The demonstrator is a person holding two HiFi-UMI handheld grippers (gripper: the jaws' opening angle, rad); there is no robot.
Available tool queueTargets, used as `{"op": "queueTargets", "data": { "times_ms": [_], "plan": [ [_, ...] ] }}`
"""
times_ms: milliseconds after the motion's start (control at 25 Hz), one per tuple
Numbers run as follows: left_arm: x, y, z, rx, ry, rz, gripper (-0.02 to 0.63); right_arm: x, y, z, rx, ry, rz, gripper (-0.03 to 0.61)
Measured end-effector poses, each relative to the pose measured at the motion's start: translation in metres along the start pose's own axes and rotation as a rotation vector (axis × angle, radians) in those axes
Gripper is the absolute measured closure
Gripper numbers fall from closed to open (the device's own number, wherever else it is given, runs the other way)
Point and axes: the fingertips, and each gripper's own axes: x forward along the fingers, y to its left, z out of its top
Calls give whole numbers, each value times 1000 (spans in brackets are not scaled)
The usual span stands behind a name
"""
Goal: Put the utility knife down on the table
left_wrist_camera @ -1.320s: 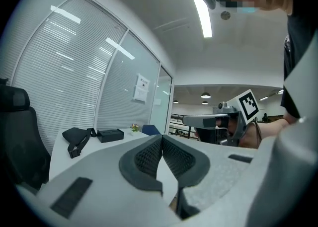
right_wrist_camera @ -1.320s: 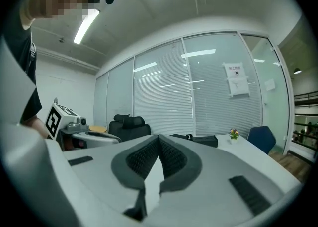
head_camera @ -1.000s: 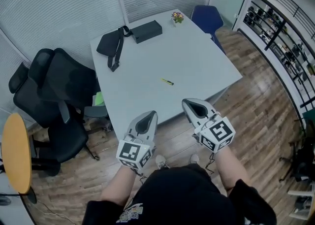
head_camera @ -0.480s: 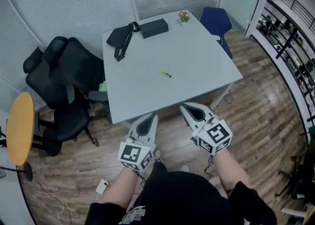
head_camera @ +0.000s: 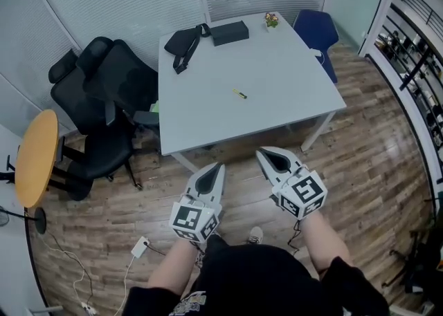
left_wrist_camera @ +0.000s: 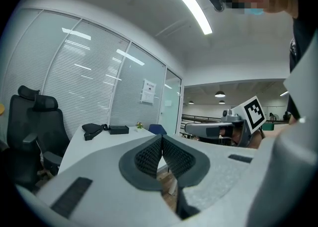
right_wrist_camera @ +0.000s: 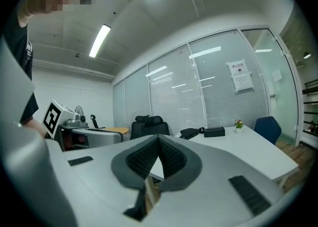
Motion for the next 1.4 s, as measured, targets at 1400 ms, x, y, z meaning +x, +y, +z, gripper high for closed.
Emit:
{"op": "queueTargets", "data": {
  "times_ms": [1400],
  "plan": [
    [3, -16, 7, 21, -7, -38, 609, -16, -7, -4, 8, -8, -45, 577]
  ]
}}
